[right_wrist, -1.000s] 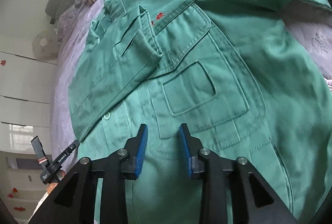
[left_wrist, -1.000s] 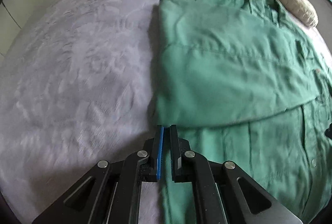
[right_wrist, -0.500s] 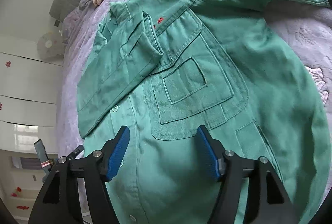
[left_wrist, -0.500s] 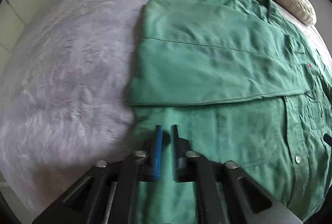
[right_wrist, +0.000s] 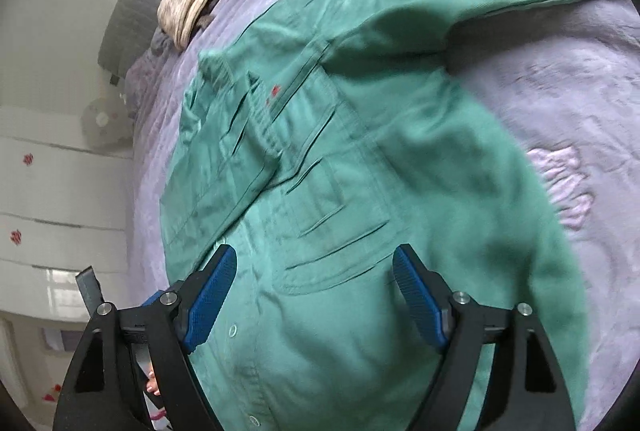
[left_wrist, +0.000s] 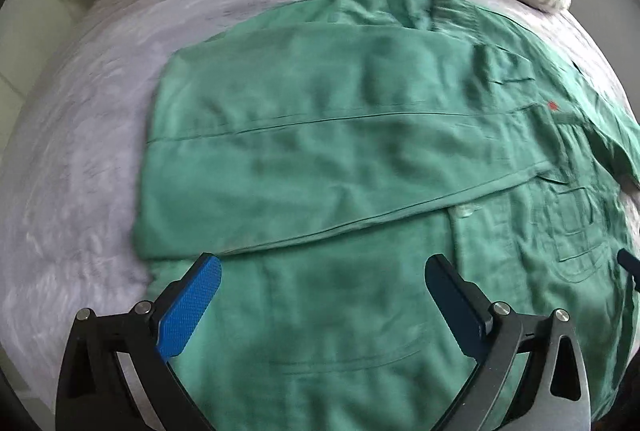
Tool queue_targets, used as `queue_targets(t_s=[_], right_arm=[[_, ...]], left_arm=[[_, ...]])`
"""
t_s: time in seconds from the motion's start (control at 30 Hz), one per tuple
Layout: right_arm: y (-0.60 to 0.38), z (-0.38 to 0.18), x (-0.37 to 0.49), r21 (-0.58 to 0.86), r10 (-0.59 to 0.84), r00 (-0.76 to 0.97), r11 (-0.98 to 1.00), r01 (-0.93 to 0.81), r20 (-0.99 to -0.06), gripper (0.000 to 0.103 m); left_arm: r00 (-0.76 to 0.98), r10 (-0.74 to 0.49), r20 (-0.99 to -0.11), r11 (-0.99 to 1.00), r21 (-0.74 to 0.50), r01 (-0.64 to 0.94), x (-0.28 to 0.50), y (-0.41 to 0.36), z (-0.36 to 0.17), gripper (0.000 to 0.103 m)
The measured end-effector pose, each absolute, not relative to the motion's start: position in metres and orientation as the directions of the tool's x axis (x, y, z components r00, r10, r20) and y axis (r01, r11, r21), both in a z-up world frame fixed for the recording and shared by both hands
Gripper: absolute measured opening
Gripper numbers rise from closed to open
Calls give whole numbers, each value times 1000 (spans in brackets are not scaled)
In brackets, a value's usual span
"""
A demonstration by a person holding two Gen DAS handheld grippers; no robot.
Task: Fold large clothes
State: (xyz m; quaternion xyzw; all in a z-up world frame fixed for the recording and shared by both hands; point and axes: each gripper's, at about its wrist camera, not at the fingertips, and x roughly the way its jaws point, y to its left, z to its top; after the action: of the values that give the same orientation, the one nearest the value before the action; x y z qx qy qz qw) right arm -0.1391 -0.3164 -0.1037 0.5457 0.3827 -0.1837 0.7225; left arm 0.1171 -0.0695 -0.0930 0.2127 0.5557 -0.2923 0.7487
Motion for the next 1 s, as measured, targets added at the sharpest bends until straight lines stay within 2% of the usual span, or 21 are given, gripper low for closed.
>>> queue_targets(t_s=[0.33, 0.53, 0.73, 1.0], right_arm=[[-391, -98, -203, 646, -2, 665, 232, 727, -747, 85], [-441, -102, -253, 681, -126, 692, 121, 722, -711, 85], [-485, -114, -286, 691, -144, 686, 21, 722, -713, 85], [-554, -122, -313, 753, -249, 719, -68, 655, -648, 85]], left_arm=[[116, -246, -962, 665, -81, 742, 74, -140, -94, 102], [86, -275, -958, 625, -110, 773, 49, -178, -90, 102], [66, -290, -955, 609, -131, 783, 31, -208, -89, 102], [63, -303, -951, 602, -140, 786, 21, -253, -97, 102]])
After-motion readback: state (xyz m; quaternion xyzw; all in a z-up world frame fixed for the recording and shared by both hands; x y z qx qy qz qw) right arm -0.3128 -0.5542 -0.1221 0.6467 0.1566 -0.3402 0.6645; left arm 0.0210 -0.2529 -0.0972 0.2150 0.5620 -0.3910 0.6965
